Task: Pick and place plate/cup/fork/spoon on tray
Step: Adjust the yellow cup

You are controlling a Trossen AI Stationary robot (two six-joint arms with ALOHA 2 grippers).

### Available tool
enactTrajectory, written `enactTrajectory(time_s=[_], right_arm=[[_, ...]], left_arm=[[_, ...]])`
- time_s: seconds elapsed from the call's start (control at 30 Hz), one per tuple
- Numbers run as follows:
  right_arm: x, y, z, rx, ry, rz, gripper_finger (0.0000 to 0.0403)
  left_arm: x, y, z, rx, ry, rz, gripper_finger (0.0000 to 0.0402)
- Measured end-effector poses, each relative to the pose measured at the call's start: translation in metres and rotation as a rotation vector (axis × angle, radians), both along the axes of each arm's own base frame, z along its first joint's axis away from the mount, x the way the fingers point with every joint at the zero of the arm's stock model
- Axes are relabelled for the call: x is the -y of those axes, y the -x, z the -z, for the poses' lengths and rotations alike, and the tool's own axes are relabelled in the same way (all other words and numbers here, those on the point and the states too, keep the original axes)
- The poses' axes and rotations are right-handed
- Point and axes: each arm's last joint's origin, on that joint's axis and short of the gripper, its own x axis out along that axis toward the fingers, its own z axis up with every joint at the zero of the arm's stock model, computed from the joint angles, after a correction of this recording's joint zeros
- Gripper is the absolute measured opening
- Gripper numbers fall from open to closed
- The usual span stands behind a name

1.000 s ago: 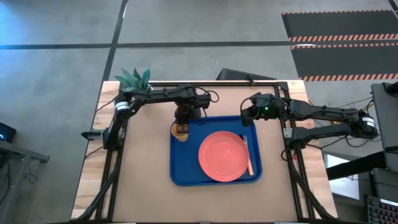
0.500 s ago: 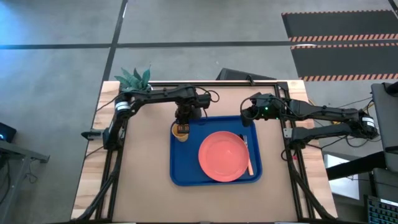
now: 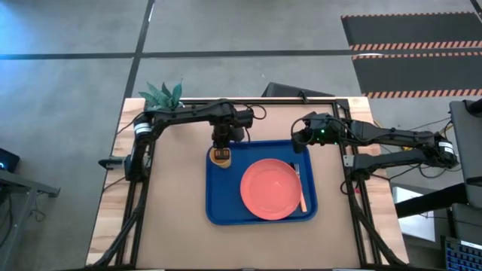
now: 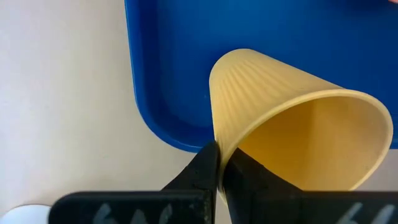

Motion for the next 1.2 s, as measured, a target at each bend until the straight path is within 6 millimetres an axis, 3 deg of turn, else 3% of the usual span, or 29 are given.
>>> enactTrajectory(time_s=[1.03, 1.2], right_arm=[[0.000, 0.000, 0.000, -0.002, 0.021, -0.003, 0.0009], [0.001, 0.000, -0.001, -0.007, 0.035, 0.000, 0.0009]], left_arm=[[0.001, 0.001, 0.007, -0.005, 0.016, 0.035, 0.0000], [0.002, 0.006, 0.019, -0.054, 0.030, 0.028, 0.0035]])
